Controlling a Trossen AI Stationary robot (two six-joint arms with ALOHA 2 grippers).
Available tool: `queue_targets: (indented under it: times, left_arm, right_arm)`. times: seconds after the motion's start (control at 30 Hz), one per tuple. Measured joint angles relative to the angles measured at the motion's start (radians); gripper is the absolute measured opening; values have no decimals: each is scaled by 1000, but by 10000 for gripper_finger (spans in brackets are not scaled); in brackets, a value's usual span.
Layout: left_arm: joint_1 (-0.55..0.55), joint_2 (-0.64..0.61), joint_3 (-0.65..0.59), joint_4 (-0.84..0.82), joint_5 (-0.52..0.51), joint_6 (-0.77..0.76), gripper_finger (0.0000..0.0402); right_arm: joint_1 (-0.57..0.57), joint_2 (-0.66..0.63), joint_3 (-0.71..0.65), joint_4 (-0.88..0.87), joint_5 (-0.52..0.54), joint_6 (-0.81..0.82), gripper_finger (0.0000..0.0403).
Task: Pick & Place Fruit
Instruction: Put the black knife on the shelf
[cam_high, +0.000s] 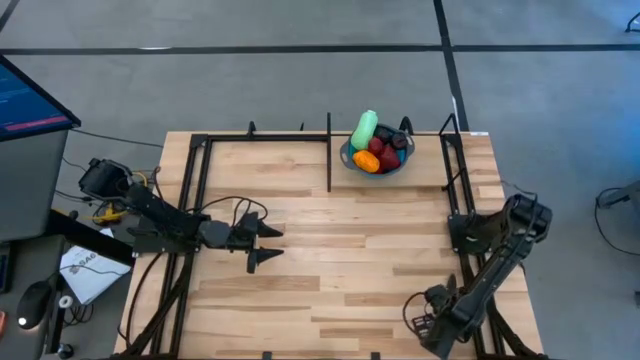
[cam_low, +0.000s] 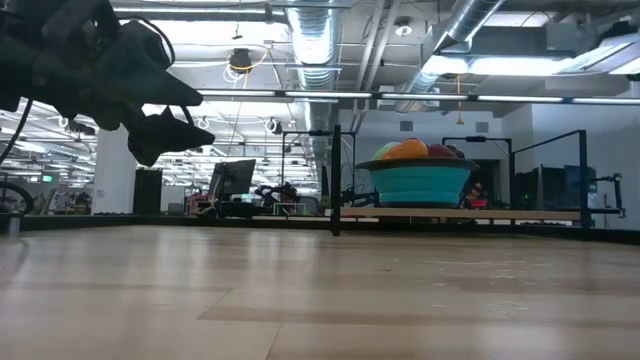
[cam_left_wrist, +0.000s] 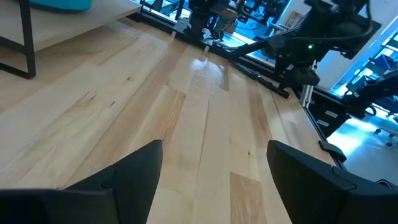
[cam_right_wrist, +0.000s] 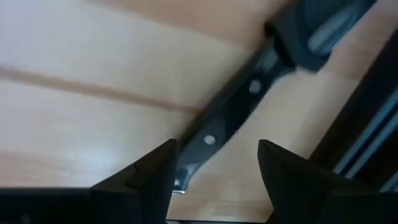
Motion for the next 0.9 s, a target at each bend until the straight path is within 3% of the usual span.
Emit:
queue_targets:
  times: [0.27,0.47,0.57,0.73,0.9]
  left_arm:
    - [0,0,0,7,2,-3,285]
    - [0,0,0,8,2,-16,285]
    - [0,0,0,9,2,-16,285]
    - [0,0,0,9,-2,-16,285]
    - [0,0,0,9,-2,-14,285]
  right_arm:
    - [18,-34,-145,216,4,23,195]
    - [-2,-32,-148,219,50,-37,118]
    - [-27,-31,-149,207,58,-91,82]
    - [-105,-27,-115,151,75,-176,83]
    - [-220,-73,-15,-22,214,-279,83]
